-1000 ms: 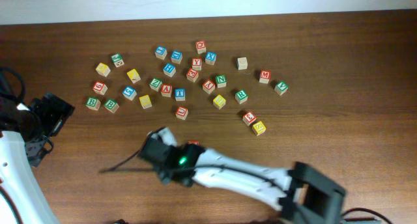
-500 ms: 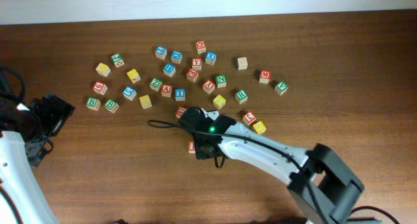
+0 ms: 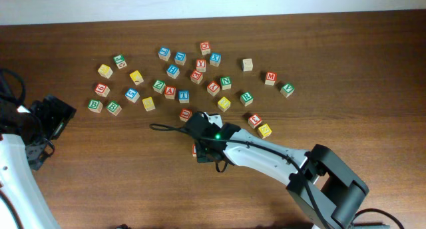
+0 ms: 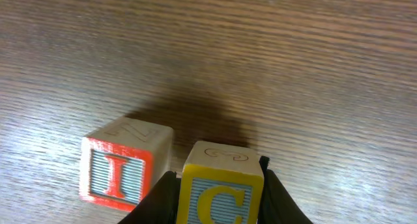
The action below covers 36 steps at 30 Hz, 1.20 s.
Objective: Spell out ICRA
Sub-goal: 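Lower the C block right of the I block and open the gripper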
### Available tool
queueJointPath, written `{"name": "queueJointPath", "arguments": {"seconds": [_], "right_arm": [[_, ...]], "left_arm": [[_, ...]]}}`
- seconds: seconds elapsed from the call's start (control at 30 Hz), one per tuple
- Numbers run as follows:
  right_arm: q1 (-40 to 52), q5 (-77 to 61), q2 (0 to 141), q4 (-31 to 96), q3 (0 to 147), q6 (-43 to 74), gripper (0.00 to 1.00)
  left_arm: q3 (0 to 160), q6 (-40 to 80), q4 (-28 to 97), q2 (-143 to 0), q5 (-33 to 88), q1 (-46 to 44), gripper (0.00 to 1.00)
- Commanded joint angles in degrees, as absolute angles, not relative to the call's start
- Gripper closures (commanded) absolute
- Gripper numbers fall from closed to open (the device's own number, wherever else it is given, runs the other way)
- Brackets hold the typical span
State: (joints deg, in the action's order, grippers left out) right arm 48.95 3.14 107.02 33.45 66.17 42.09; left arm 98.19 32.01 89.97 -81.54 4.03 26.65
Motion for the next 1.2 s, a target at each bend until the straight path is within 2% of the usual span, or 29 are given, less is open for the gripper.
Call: {"name": "queueJointPath", "arguments": {"seconds": [0.0,0.87,0.9,0.93,1.0,1.17], "right_arm": [[49.1,1.3,107.4,31.9,64.4,44.2,0.76],[49.8,2.2,107.4,29.7,64.3,40.7,0.76],[49.8,2.2,107.4,29.7,64.3,40.7,0.75],[49.8,2.2,107.4,29.7,64.3,40.7,0.64],[49.8,2.2,107.4,29.7,64.3,40.7,0.57],[49.8,2.2,107.4,29.8,64.3,40.8,0.54]], "left_arm": [[98.7,32.5,90.1,-81.3,3.4,26.9,0.01],[98.7,32.5,90.1,-81.3,3.4,26.9,0.01],[98.7,32.5,90.1,-81.3,3.4,26.9,0.01],[98.7,32.5,90.1,-81.3,3.4,26.9,0.01],[98.7,32.5,90.1,-81.3,3.4,26.9,0.01],[98.7,32.5,90.1,-81.3,3.4,26.9,0.01]]}}
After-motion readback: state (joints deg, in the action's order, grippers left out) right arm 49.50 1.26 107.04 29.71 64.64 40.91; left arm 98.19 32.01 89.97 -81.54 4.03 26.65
